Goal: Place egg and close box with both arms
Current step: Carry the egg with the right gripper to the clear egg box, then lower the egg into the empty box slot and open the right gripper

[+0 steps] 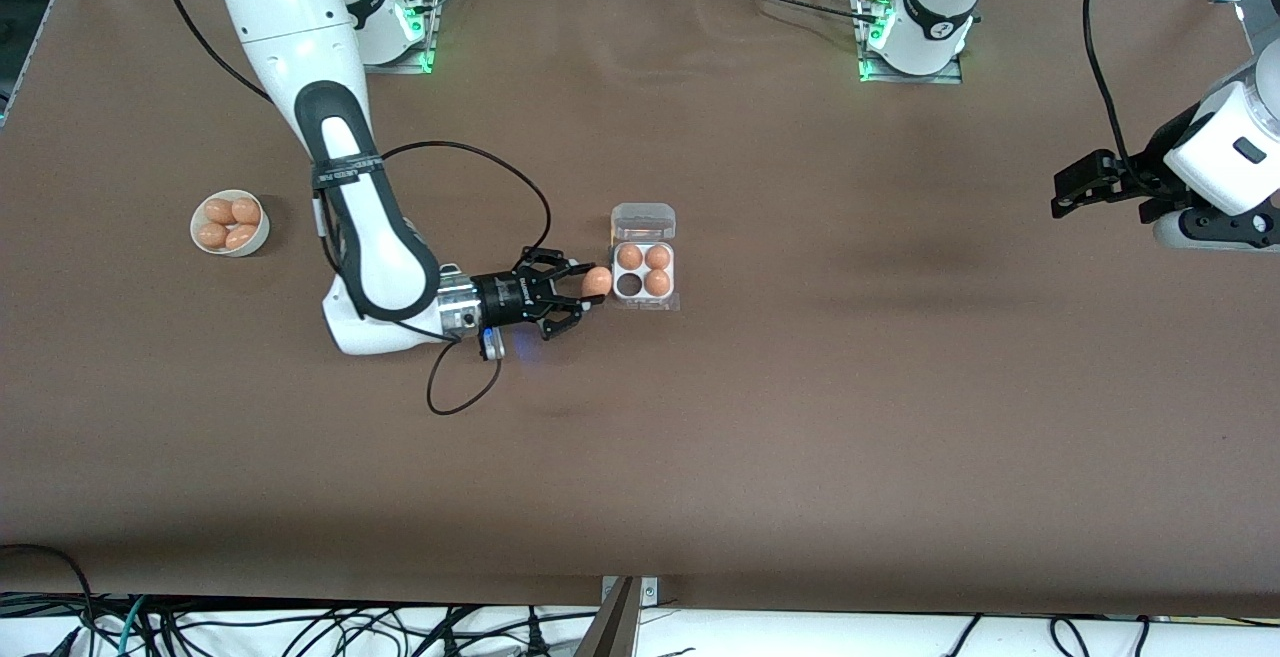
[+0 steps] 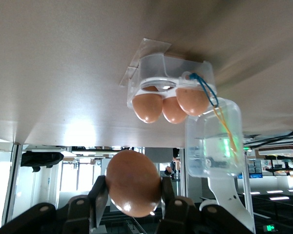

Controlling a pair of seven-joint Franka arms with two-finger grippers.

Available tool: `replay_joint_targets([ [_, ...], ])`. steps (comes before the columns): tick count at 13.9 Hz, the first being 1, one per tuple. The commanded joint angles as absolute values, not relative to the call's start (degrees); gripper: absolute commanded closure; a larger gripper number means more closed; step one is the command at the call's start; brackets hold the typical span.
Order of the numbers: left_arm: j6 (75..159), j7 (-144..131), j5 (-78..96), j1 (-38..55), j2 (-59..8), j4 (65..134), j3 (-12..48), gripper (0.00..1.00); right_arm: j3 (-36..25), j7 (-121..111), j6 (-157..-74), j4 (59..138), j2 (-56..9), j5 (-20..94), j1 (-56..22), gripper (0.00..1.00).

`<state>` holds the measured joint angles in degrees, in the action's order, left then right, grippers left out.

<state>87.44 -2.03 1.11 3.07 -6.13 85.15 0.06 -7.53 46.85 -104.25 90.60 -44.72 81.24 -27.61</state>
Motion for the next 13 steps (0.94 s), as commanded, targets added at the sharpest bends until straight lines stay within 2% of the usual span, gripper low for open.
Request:
replay_joint_targets([
  [1, 86.5, -2.1, 1.8, 2.6, -6.5, 84.0, 0.4, 0.0, -5.3, 47.7, -107.6, 90.2, -45.7, 82.4, -27.9, 0.78],
  [13, 86.5, -2.1, 1.8, 2.6, -6.5, 84.1, 0.3, 0.0, -1.8, 43.9, -115.8, 92.2, -46.9, 81.5, -30.7, 0.77],
])
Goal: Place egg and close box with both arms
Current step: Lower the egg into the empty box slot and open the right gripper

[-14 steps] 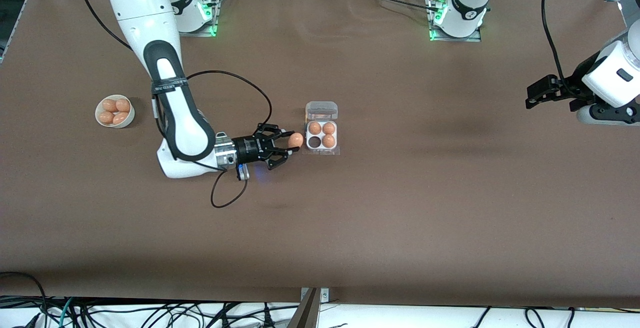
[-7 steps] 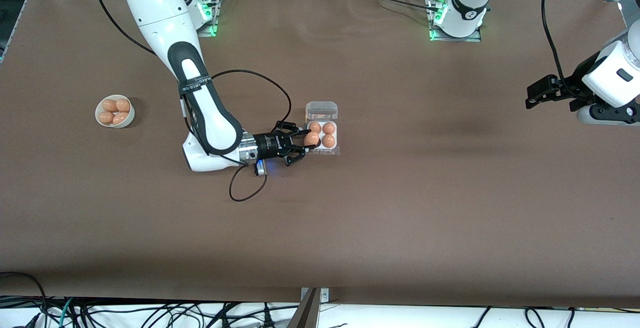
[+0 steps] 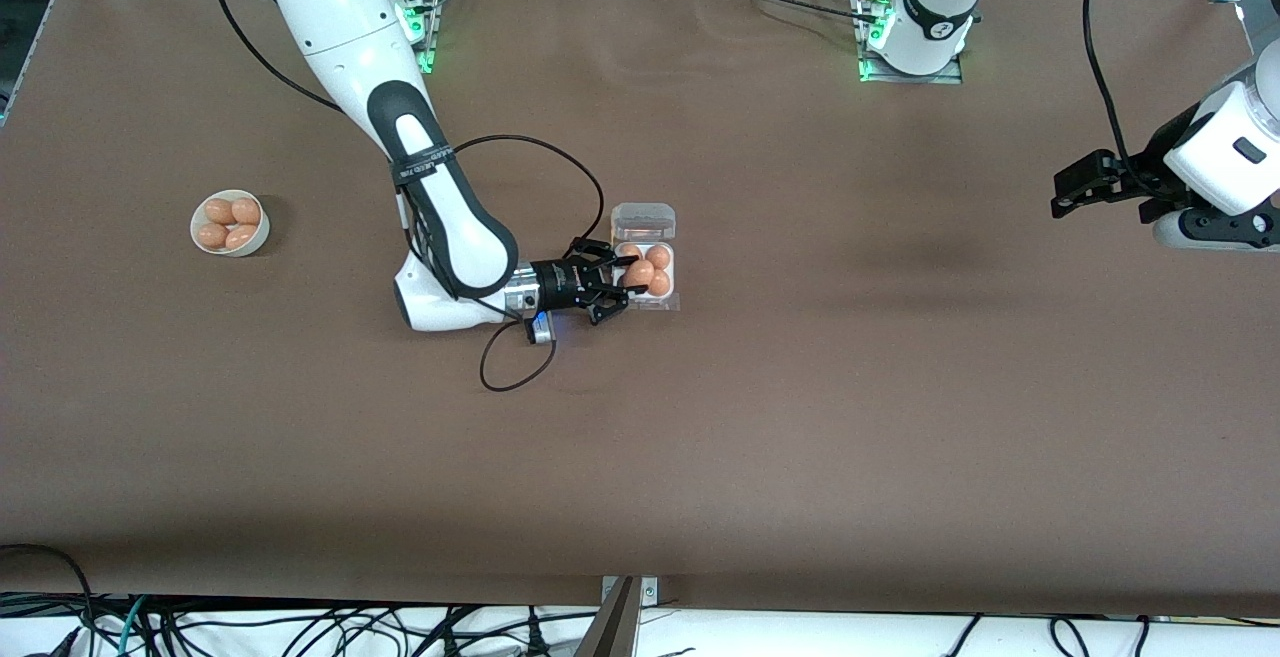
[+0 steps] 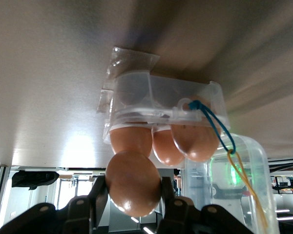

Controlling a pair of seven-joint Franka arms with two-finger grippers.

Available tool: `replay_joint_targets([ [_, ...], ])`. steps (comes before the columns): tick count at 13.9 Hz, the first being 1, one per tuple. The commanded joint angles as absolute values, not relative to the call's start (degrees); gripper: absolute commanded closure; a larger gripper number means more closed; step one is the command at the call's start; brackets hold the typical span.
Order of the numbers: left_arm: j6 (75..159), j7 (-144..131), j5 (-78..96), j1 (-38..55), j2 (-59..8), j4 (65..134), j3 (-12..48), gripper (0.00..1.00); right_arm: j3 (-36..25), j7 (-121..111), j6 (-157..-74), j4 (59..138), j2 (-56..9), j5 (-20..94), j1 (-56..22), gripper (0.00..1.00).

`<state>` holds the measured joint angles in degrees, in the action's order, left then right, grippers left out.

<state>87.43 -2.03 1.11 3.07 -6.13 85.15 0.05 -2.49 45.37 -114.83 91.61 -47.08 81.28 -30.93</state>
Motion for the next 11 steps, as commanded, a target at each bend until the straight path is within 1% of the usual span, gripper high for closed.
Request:
replay_joint_targets([
  [1, 86.5, -2.1, 1.8, 2.6, -6.5, 84.1, 0.4, 0.0, -1.8, 43.5, -115.8, 92.4, -47.0, 81.5, -30.7, 0.77],
  [5, 86.5, -2.1, 1.8, 2.6, -6.5, 84.1, 0.4, 0.0, -1.8, 41.6, -115.8, 92.4, -48.0, 81.5, -30.7, 0.75],
  [6, 86.5, -2.1, 1.8, 2.6, -6.5, 84.1, 0.4, 0.0, -1.8, 41.5, -115.8, 92.3, -48.0, 81.4, -30.7, 0.68],
  [8, 86.5, -2.2, 1.8, 2.7, -6.5, 84.1, 0.4, 0.0, -1.8, 41.9, -115.7, 91.9, -47.9, 81.4, -30.6, 0.25],
  [9, 86.5, -2.2, 1.8, 2.7, -6.5, 84.1, 0.4, 0.0, -1.8, 41.8, -115.5, 91.8, -47.7, 81.2, -30.5, 0.01],
  [11, 86.5, -2.2, 1.8, 2.7, -6.5, 84.2, 0.4, 0.0, -1.9, 41.8, -115.2, 91.6, -47.3, 79.6, -30.2, 0.0],
])
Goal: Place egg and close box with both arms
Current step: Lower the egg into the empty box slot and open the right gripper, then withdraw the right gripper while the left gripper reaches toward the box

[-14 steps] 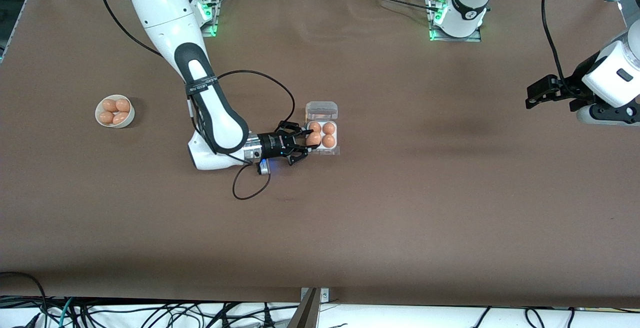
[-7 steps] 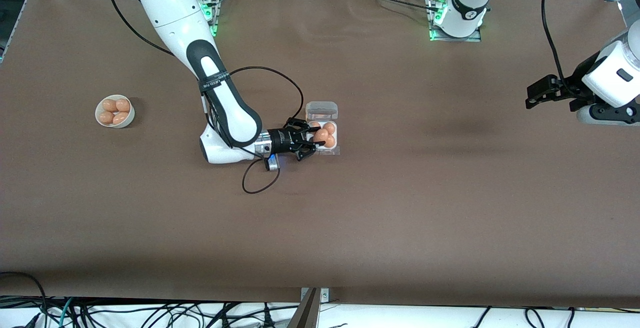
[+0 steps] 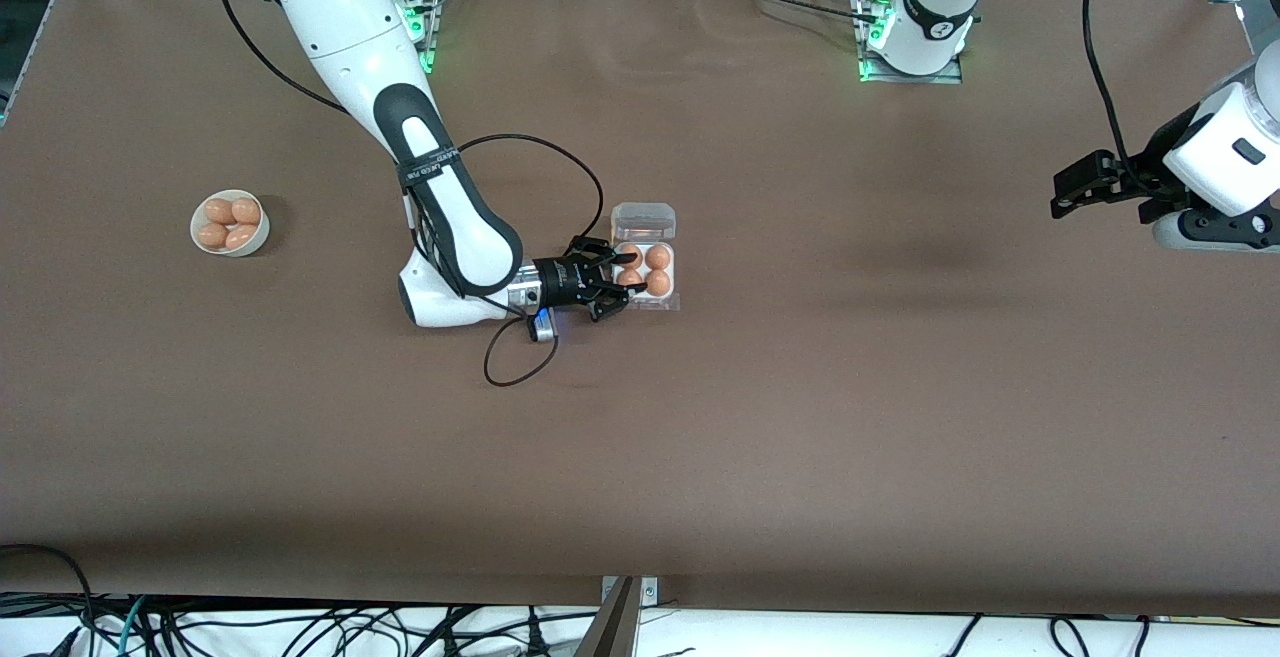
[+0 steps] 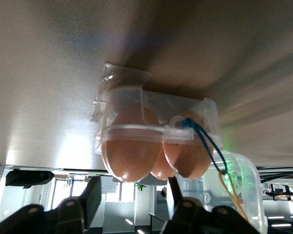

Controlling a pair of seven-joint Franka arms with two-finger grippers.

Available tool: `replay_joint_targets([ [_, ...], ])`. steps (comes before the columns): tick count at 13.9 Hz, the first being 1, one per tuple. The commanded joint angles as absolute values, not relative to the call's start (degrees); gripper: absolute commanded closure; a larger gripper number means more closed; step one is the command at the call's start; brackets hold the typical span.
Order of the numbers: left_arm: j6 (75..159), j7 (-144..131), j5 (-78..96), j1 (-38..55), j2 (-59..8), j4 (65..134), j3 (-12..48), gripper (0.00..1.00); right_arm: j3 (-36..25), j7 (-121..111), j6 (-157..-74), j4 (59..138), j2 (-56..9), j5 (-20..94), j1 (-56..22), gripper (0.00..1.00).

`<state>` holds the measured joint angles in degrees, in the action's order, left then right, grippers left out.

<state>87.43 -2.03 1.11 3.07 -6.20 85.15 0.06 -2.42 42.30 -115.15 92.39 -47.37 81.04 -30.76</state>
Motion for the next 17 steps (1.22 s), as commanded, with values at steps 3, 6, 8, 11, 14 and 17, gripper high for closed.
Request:
replay_joint_targets([
  [3, 86.5, -2.3, 1.8, 2.7, -6.5, 84.1, 0.4, 0.0, -2.1, 41.6, -115.0, 90.8, -46.4, 75.6, -30.0, 0.0],
  [6, 86.5, -2.5, 1.8, 3.0, -7.1, 84.1, 0.4, 0.0, -2.0, 40.5, -115.6, 90.9, -42.5, 62.5, -28.7, 0.0],
  [8, 86.5, -2.5, 2.0, 3.2, -7.8, 84.1, 0.7, 0.0, -1.9, 36.9, -115.5, 91.7, -38.8, 51.4, -26.6, 0.0],
  [11, 86.5, -4.6, 2.8, 5.4, -8.6, 84.0, 0.7, 0.17, -0.6, 35.1, -115.3, 92.9, -34.4, 29.9, -23.3, 0.0],
  [14, 86.5, -13.9, 6.8, 8.4, -10.2, 83.9, 0.7, 0.48, 2.4, 28.3, -115.7, 97.0, -28.3, 9.1, -17.6, 0.0],
  [17, 86.5, -21.5, 10.5, 12.8, -11.8, 83.8, 0.7, 0.71, 2.4, 17.0, -115.7, 101.0, -20.2, -4.6, -12.4, 0.0],
])
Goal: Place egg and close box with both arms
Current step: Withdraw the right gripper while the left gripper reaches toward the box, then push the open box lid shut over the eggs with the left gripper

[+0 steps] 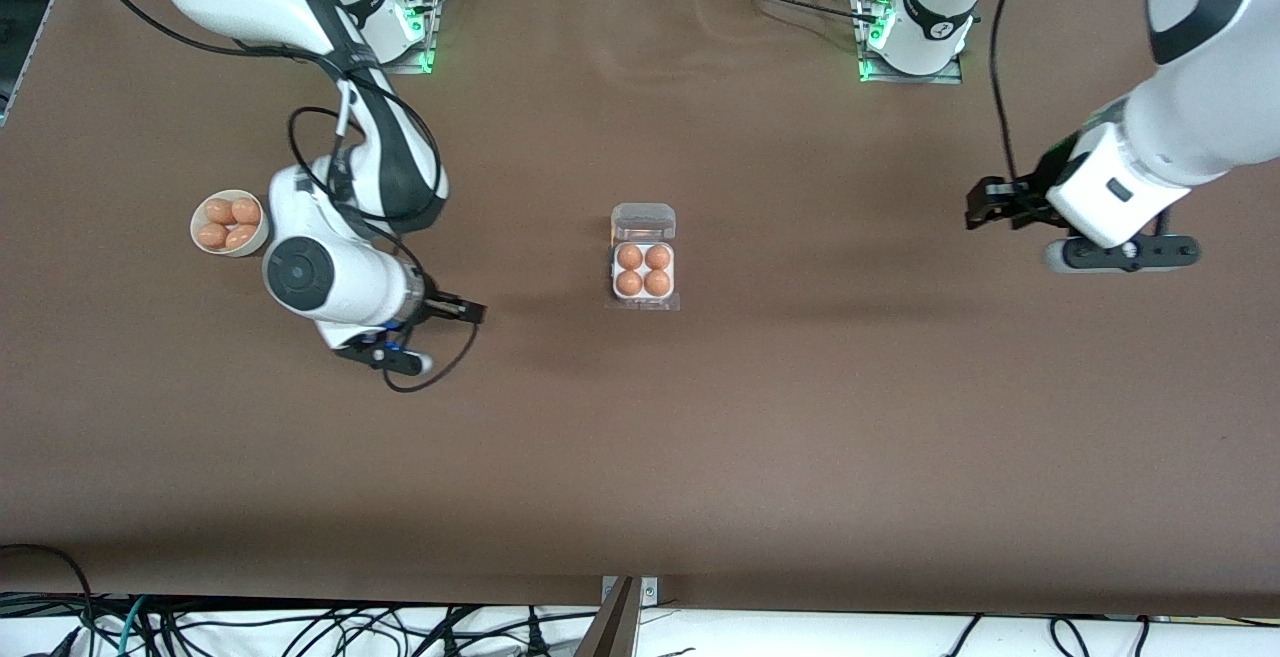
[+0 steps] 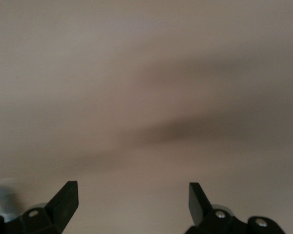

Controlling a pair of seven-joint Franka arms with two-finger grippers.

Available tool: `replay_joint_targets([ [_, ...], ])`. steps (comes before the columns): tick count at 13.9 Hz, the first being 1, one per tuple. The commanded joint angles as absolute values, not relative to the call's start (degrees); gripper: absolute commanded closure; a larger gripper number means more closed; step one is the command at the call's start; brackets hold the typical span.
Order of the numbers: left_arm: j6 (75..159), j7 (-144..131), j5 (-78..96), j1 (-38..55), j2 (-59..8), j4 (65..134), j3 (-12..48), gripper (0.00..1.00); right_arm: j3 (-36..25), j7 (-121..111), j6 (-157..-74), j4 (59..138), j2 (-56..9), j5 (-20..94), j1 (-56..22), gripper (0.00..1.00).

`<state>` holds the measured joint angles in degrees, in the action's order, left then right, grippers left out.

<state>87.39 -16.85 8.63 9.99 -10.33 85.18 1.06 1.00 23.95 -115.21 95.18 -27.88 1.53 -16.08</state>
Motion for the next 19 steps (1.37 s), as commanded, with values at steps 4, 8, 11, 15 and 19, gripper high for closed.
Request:
replay_joint_targets([
  [4, 86.5, -33.7, 10.7, 21.8, -15.1, 83.8, 0.6, 0.79, 2.1, 7.5, -112.3, 101.4, -10.7, -7.0, -6.6, 0.0],
  [8, 86.7, -40.7, 10.9, 30.7, -19.6, 83.7, 0.7, 0.85, 1.6, 7.4, -103.6, 100.5, -2.4, -7.0, -4.7, 0.0],
  [11, 86.7, -42.8, 15.2, 34.1, -24.2, 82.1, 0.7, 0.93, 1.4, 7.3, -95.6, 96.0, 0.3, -6.3, -3.1, 0.0],
  [15, 87.3, -44.5, 21.1, 37.8, -29.0, 80.8, 0.6, 0.95, -1.5, 8.3, -92.0, 93.2, 0.5, -4.9, -3.3, 0.0],
  [19, 89.1, -45.4, 21.2, 41.4, -34.4, 77.9, 0.6, 0.95, -2.8, 8.6, -92.9, 93.4, 0.1, -1.9, -4.1, 0.0],
])
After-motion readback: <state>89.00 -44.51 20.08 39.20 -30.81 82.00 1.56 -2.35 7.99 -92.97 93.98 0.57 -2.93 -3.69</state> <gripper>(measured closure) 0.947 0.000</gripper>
